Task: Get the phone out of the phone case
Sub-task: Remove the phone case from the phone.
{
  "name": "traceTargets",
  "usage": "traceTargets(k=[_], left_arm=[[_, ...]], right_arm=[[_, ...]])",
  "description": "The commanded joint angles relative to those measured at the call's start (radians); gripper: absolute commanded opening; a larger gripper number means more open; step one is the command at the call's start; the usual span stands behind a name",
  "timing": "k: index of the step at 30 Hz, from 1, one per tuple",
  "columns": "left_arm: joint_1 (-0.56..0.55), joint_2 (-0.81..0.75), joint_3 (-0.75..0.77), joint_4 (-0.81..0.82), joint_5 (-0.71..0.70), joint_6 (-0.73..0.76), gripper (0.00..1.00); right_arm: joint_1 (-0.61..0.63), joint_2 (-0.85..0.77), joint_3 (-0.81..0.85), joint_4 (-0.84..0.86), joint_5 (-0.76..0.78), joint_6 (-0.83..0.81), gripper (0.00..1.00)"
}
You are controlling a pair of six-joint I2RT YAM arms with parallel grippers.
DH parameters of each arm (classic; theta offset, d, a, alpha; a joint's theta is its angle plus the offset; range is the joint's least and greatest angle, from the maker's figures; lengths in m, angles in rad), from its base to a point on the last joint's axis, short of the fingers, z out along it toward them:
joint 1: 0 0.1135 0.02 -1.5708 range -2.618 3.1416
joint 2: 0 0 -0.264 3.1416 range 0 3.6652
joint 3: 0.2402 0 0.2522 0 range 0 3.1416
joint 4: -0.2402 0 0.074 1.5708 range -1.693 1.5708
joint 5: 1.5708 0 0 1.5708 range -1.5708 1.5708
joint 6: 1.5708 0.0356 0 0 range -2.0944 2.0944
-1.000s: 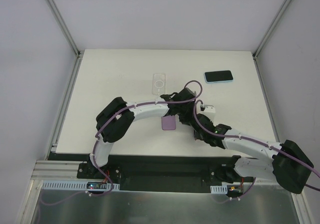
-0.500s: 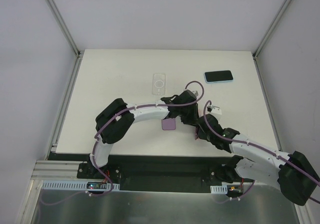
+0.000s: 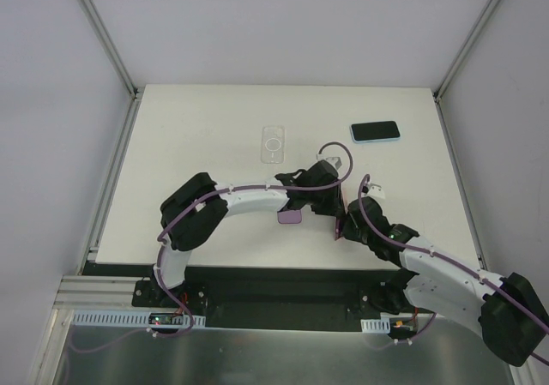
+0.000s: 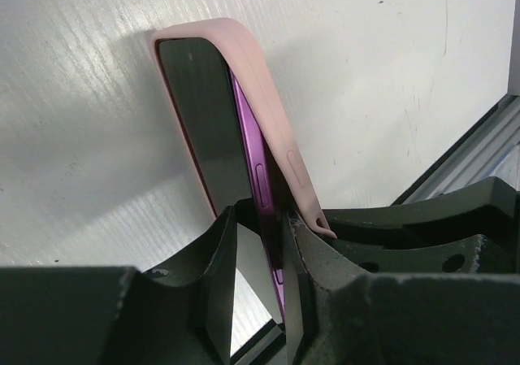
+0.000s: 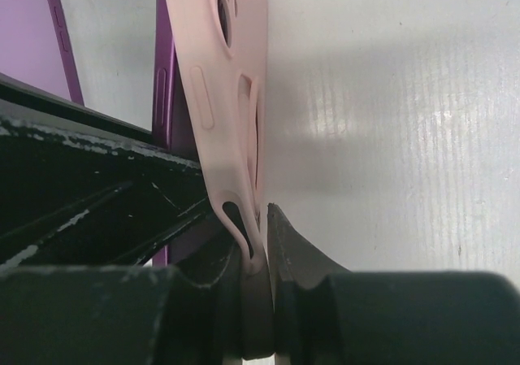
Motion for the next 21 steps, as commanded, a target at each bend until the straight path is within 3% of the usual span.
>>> traceTargets(k=[1,11,21], left_arm=[[0.013,0.116,-0.168,-0.628,-0.256,0.246,0.0],[-0.005,0.09,-0.096,-0.769,-0.442,0.272,0.0],[-0.033,0.085,-0.09,-0.829,-0.529,0.269,0.0]], right_arm=[[-0.049,-0.044,0.014,-0.036,0.141,0.025,0.01],[-0.049,0.005,0.092,-0.077,0.125,0.044,0.01],[-0.05,0.13,0.158,-0.149,0.145,0.192,0.01]])
